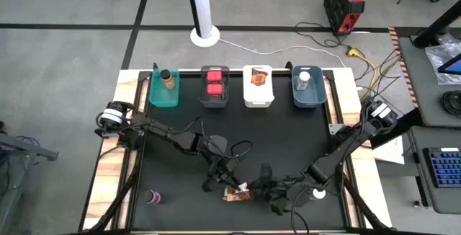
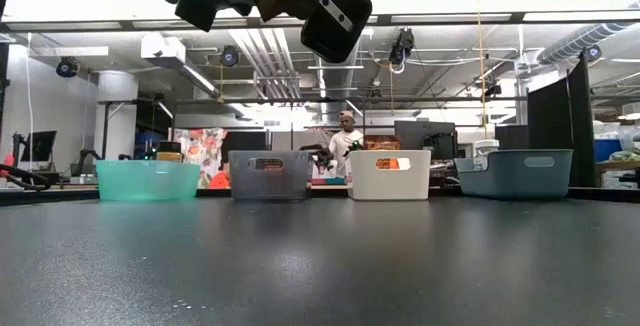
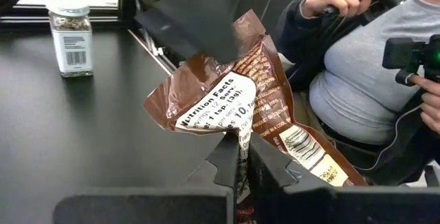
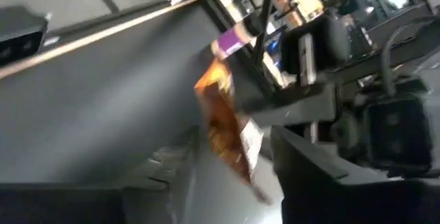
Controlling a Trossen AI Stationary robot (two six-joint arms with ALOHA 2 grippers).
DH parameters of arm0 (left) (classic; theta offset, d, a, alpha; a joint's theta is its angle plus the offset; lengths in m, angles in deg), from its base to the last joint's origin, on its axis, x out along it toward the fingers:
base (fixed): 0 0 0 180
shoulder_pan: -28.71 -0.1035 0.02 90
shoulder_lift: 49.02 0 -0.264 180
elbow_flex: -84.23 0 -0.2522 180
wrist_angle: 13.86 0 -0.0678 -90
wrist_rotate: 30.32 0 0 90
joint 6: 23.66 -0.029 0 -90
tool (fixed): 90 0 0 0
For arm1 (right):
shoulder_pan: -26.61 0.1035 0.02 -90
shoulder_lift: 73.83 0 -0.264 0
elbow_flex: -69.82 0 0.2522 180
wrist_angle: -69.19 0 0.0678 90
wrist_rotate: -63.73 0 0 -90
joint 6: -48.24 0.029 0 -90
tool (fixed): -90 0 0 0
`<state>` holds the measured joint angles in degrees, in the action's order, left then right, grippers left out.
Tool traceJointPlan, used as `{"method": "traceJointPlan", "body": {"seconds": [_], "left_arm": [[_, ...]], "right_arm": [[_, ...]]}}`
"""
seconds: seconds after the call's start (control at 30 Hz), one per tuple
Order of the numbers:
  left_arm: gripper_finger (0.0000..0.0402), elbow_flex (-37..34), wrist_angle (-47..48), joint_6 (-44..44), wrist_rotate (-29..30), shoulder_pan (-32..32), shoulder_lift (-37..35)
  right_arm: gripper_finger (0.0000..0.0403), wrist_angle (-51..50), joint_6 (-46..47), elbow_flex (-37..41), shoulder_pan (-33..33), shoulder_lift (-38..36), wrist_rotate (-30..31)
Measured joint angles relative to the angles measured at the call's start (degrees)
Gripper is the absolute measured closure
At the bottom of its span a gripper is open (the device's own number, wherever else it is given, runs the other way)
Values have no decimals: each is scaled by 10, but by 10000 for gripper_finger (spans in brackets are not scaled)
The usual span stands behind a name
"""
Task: Sort spices by type
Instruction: Put the orange seasoning pack into the white bin
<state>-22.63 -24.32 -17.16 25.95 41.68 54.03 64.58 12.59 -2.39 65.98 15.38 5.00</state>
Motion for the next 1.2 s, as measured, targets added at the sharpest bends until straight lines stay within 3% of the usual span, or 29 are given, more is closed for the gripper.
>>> {"method": "traceJointPlan", "body": {"seconds": [0.13,0.27,0.33,0.53,0.8,0.97,1.1,1.2], "left_arm": [[401,0,-1,0,1,0,0],[401,0,-2,0,1,0,0],[401,0,-2,0,5,0,0],[366,6,0,12,66,0,1],[237,9,8,11,88,-2,0],[178,10,105,-12,93,-18,-25],[167,10,154,-13,94,-32,-48],[168,10,136,-24,94,-35,-62]], "right_arm": [[283,2,-11,-1,0,-4,0],[365,-1,-18,-1,0,-4,0],[384,-4,-24,-1,0,-3,0],[394,-13,-9,-1,0,-5,2],[394,-55,35,-2,1,-18,1],[394,-175,177,-40,0,-39,3],[394,-321,321,-91,-8,-47,24],[394,-408,395,-117,-14,-47,67]]}}
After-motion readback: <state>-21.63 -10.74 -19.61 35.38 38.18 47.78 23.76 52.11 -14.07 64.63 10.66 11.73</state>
